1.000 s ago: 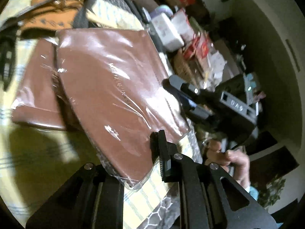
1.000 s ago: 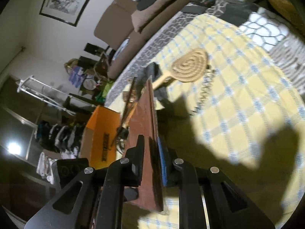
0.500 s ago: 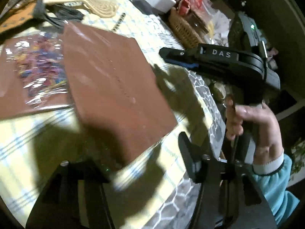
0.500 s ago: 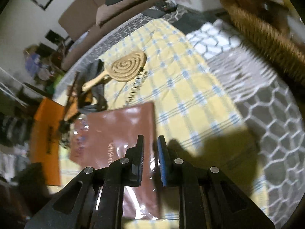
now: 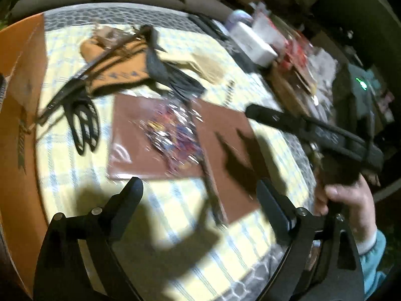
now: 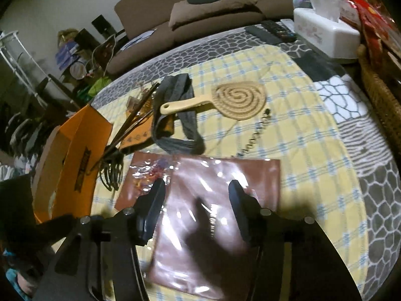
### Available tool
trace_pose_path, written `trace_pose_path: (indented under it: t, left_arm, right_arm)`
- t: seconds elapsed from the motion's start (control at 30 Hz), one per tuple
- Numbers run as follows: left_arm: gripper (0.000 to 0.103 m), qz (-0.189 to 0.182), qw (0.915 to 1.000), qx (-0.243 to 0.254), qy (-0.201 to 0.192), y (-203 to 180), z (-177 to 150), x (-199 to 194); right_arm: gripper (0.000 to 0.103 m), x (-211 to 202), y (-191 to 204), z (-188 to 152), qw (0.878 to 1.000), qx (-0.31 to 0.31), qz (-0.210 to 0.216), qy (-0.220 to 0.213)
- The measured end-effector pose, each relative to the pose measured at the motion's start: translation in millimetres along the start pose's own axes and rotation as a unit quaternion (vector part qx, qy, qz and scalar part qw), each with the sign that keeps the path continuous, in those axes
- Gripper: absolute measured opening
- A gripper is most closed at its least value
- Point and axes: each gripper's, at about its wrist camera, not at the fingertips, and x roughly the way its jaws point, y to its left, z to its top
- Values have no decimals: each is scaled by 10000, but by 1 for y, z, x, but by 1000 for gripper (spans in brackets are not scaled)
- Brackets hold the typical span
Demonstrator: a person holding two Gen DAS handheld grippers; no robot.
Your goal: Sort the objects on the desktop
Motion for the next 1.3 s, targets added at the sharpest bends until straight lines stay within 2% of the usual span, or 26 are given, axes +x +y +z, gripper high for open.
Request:
trace_pose_path:
  t: [0.13,0.23,0.37,0.43,0.5,0.6,0.67,0.7,0.73,0.83,1.0,1.1,1.3]
  left_arm:
    - [91,105,9999,-49,11,8,11,24]
    - [91,48,10000,-58,-33,9,18,32]
    - [87,469,9986,235,-17,2,28,47]
    - [74,622,9975,312,100,2,33,59]
    - [66,826,9959,329,190,4,34,66]
    - [64,972,9942,456,107,3,33,69]
    - [44,974,9940,495,61,3,33,69]
    - [25,911,9946,482,81,4,33,69]
    - [23,841,9954,449,91,5,32,68]
    - [16,859,9949,524,48,5,30,58]
    - [14,836,9953,450,-175,4,30,21]
    - [14,761,9951,412,-468,5,35,-20]
    - [14,906,9897,138,-1097,29,34,-98]
  right_arm:
    - [60,7,9,2,10000,-28,-14,30]
    - [73,9,9,3,10000,55,-70,28]
    - [73,3,6,8,9998,157,-42,-118]
    - [74,0,5,10,9997,170,-55,-175]
    - [74,-2,3,11,9996,191,-72,-182]
    - [74,-1,-2,12,9996,205,-98,-158]
    - [74,-1,-3,11,9996,216,-110,-143]
    - [74,0,-3,11,9996,225,-108,-134]
    - [74,1,-3,11,9996,223,-101,-120]
    - [74,3,1,10,9998,162,-80,-102]
    - [74,3,18,11,9998,26,77,-154]
    - [74,5,32,13,9995,-29,242,-197]
    - [74,20,69,14,9983,-311,470,-123]
